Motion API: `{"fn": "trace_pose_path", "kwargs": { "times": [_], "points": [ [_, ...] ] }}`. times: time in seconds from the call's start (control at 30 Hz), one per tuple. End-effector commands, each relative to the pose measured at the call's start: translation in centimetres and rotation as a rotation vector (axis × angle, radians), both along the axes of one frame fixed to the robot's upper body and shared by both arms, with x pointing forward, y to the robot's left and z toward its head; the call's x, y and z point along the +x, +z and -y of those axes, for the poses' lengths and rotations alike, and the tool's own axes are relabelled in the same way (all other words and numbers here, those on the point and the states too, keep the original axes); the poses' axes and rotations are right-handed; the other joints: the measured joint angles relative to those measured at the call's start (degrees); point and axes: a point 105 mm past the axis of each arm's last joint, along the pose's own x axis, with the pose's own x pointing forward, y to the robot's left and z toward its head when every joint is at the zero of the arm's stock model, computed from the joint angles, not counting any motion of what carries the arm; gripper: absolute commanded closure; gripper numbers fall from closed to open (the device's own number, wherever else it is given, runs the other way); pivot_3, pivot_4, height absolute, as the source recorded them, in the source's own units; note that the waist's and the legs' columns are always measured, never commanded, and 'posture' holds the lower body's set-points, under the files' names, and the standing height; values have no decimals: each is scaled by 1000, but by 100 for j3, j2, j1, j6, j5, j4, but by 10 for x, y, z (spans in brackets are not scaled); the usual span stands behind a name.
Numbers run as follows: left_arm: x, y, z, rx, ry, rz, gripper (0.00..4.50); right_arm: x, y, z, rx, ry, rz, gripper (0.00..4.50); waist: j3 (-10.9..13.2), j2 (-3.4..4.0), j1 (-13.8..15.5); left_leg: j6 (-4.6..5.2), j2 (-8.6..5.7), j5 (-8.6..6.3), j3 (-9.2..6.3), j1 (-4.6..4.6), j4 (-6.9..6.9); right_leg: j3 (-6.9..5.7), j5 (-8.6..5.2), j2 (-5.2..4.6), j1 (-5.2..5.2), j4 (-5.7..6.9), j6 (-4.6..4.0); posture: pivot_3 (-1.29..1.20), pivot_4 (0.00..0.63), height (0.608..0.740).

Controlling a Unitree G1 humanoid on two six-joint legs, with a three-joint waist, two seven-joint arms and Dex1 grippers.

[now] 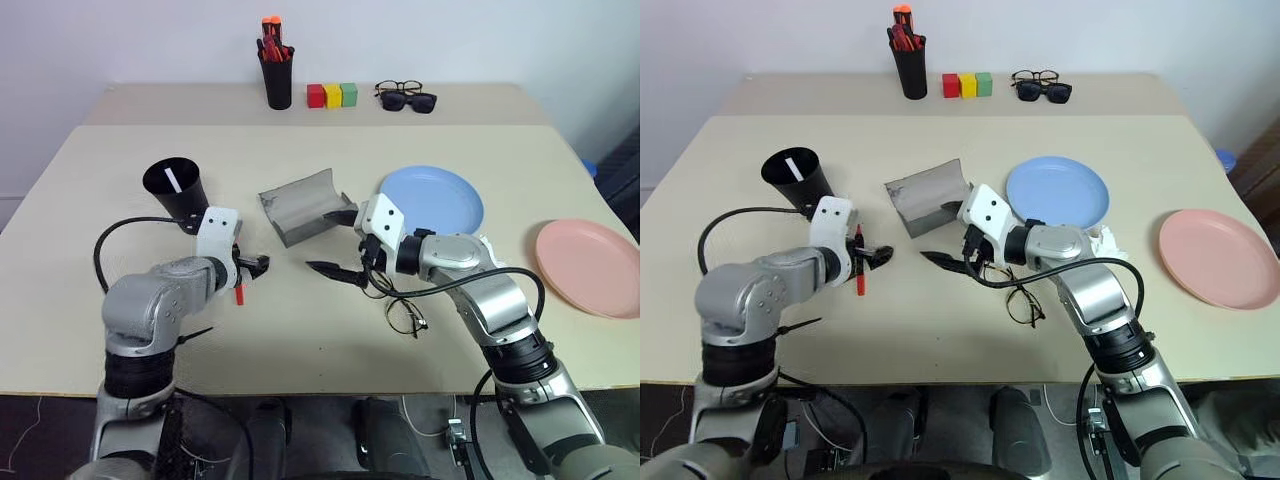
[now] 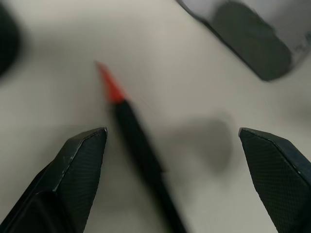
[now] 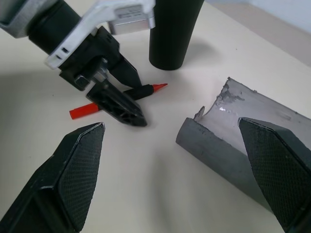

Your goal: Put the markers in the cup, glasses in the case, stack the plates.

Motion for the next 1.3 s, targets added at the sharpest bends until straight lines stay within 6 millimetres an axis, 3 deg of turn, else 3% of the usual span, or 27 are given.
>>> {"fn": "trace_pose_path", "kwargs": {
  "times": [0.03,0.2,0.37,0.47,0.57,0.67,0.77,0.87,1.13,1.3],
  "points": [
    [1,-4,-5,35,19,-36,1880,-5,15,-2,29,6,56,0,0,0,7,0,0,0,0,0,0,0,0,0,0,0,0,0,150,740],
    [7,2,-13,84,36,30,4463,-6,12,-1,29,-7,52,0,0,0,30,-1,-1,0,2,0,0,0,0,-3,1,-2,0,0,150,740],
    [15,80,-4,163,-104,604,4492,-3,15,-1,37,-23,69,0,1,0,28,-6,1,3,3,-4,-5,2,0,-3,-8,-4,-3,0,150,740],
    [0,129,9,-44,-215,842,4492,2,20,-3,56,-37,83,0,1,0,55,-9,0,4,5,-9,-5,2,0,-8,-7,-13,-4,0,150,740],
    [7,170,-17,-114,-47,1017,4492,12,34,-10,125,-66,103,0,1,-1,59,-8,-2,4,7,-11,-2,1,1,-11,-4,-18,-2,0,150,740],
    [21,190,-52,54,177,1145,4492,18,52,-28,220,-95,129,0,1,0,5,-8,-1,4,6,-6,-1,1,1,-6,-5,-11,-1,0,150,740],
    [33,193,-75,95,317,1185,4492,12,54,-48,242,-62,138,0,-2,4,5,-7,-1,4,5,1,-5,3,1,-2,-5,-2,-2,0,150,740],
    [44,184,-81,154,341,1192,4492,5,52,-59,246,-22,135,0,0,1,42,-7,-1,4,4,-7,-3,2,1,-3,-8,-5,-1,0,150,740],
    [57,138,-81,125,330,1087,4492,1,51,-57,256,-25,130,0,0,-1,23,-7,-5,4,3,-12,2,0,4,-7,-9,-4,3,0,150,740],
    [58,128,-82,121,346,1064,1999,2,52,-54,253,-34,133,0,0,-1,0,-7,-2,4,2,-8,1,0,4,-2,-11,2,3,0,150,740]
  ]
}}
